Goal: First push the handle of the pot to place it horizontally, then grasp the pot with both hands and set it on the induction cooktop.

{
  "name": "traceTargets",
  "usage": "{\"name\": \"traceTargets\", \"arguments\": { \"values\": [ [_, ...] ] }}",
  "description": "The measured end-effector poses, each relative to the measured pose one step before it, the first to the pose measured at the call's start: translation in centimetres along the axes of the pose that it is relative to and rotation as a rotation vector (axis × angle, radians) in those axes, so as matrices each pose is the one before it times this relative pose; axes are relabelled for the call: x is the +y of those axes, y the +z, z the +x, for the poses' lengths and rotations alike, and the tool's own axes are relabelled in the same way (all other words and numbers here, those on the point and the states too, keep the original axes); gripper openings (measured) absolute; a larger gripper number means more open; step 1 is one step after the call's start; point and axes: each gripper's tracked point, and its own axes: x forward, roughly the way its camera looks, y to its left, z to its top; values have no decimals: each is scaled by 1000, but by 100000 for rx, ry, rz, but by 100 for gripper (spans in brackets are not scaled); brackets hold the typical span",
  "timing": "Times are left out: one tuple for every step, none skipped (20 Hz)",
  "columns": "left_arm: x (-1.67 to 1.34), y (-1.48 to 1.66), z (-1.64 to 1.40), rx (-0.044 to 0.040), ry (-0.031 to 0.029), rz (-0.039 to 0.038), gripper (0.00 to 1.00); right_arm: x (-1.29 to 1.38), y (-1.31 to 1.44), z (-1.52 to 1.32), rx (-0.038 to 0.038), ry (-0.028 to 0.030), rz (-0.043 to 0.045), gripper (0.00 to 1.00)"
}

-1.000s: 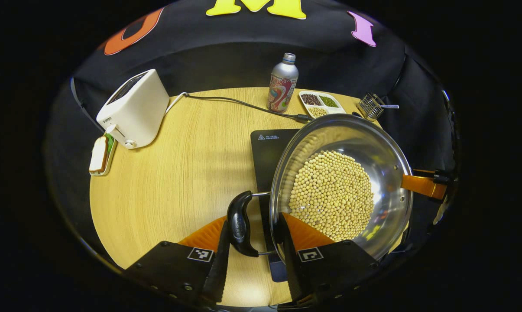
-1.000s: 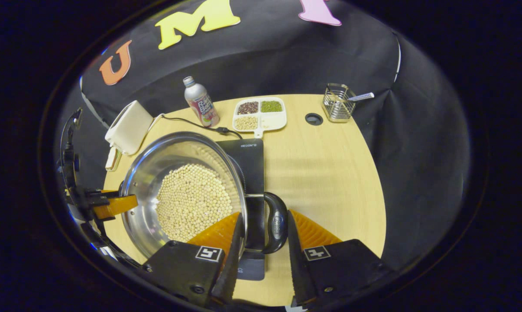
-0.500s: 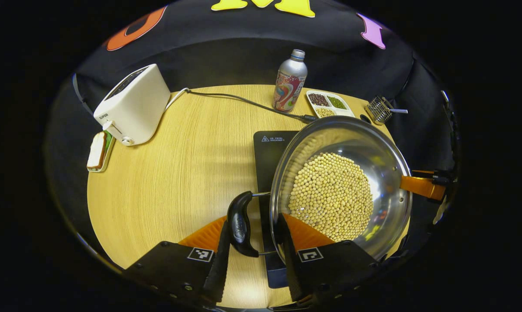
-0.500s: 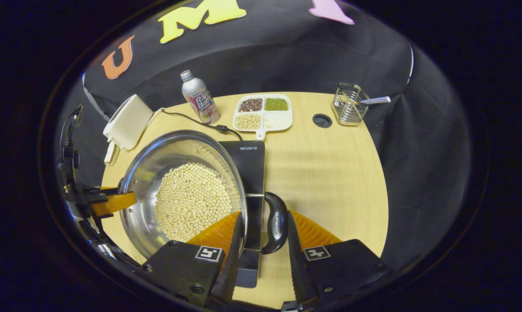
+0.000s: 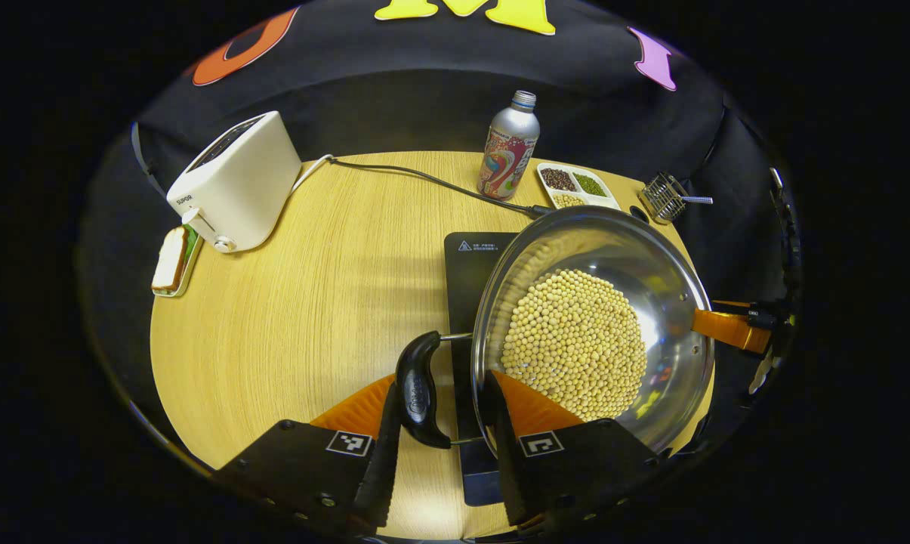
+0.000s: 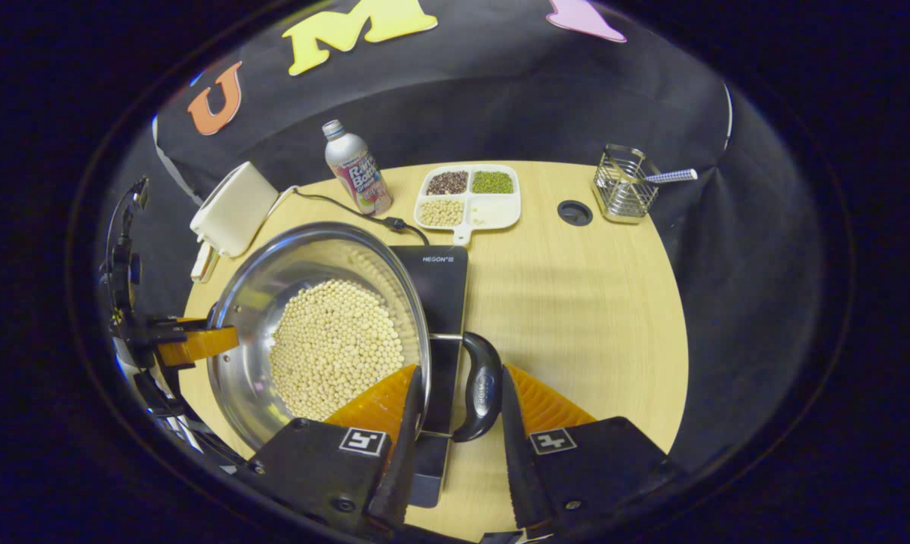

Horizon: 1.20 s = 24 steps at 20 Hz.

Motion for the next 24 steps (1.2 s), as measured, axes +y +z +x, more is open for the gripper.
{"name": "traceTargets", "arguments": {
  "values": [
    [-47,-50,57,-163,178,219,56,-23,-139,-72,-821,535,706,53],
    [27,5,79,-479,201,225,56,-32,-91,28,-692,409,195,53],
    [20,-36,-40,-328,202,153,56,16,29,7,-720,308,-223,53],
    [12,-11,89,-796,273,156,56,-3,54,-19,-730,240,-420,53],
    [-55,-3,16,-520,160,-87,56,-44,-19,-6,-738,157,-150,53],
    [-9,-41,53,-803,267,-525,56,23,24,-6,-737,18,-170,53],
    [-36,-17,38,-255,50,119,56,-28,-80,24,-596,-99,113,53],
    [19,43,27,-304,101,93,56,64,18,165,-786,-49,276,53],
    [-58,-99,-46,230,416,121,56,35,25,63,-686,154,155,53],
    [-45,-34,114,194,39,706,57,-6,-11,-3,-473,137,37,53],
    [-17,2,-13,118,-213,350,57,-41,-86,-116,-45,37,-215,53],
    [-38,19,26,-158,156,-553,57,-8,-5,25,-304,-82,174,53],
    [-34,26,-62,-202,256,-40,57,25,-2,19,-248,-321,60,53],
    [-19,98,89,-667,-336,486,57,-9,-78,-48,-714,-925,906,53],
    [48,118,40,-762,-600,451,57,-18,-40,-167,-696,-745,-122,53],
    [-8,98,53,-162,-256,31,57,-10,-63,-2,-1090,-112,-238,53],
    [-89,-10,-56,-371,-127,-52,57,-49,85,18,-805,144,780,53],
    [32,-115,29,-348,-102,248,52,109,133,-6,-822,495,853,53],
    [45,82,-98,-812,-43,607,48,-111,-77,99,-1443,-263,-223,57],
    [37,-83,-35,-717,327,1114,51,-338,315,-279,-2216,-1049,-859,58],
    [80,52,-241,-1774,253,1103,74,46,291,-281,-2887,-604,-618,69],
    [304,274,-396,-3038,2056,1124,69,147,187,-512,-3083,-711,-1384,72],
    [428,168,-519,-4203,1555,1111,89,621,-4,-639,-1779,1375,-3912,73],
    [293,348,-791,-3927,1417,730,96,330,-270,-490,130,321,-3940,78]
  ]
}}
